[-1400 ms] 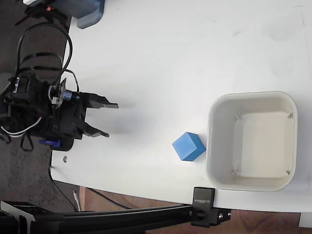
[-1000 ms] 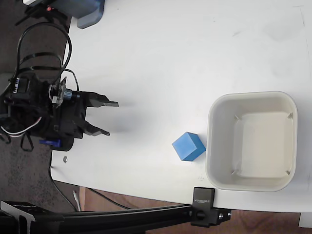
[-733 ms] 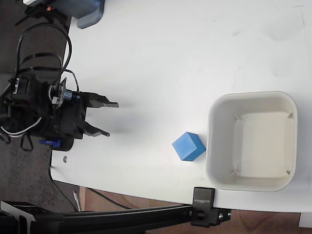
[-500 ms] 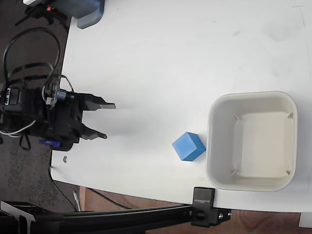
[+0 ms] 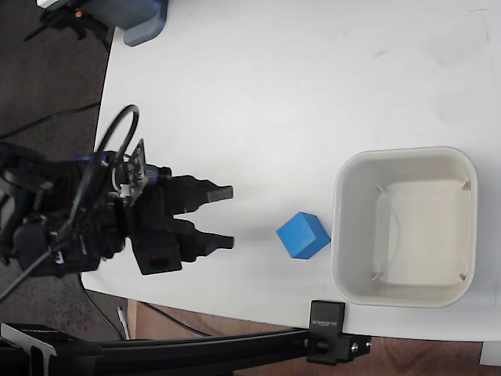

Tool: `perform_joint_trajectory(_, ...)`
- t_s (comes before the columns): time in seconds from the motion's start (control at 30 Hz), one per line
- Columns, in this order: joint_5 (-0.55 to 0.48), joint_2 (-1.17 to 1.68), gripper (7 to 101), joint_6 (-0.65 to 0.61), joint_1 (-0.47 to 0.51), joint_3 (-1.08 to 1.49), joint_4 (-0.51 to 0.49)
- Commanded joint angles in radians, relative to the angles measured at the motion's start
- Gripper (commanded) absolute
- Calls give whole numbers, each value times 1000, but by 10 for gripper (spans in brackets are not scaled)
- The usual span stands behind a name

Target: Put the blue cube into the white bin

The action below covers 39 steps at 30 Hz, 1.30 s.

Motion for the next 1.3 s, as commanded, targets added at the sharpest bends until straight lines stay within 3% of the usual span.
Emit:
perform_joint_trajectory(0.03,-66,-117,1000,-55,11,-163,-9)
perform_joint_trajectory(0.3,-44,-170,960,-95,12,-215,-6)
perform_joint_trajectory(0.77,-48,-316,976,-135,26,-373,40)
perform_joint_trajectory(1.0,-41,-353,984,-150,26,-454,117)
perform_joint_trajectory(1.3,-51,-396,987,-144,26,-479,120)
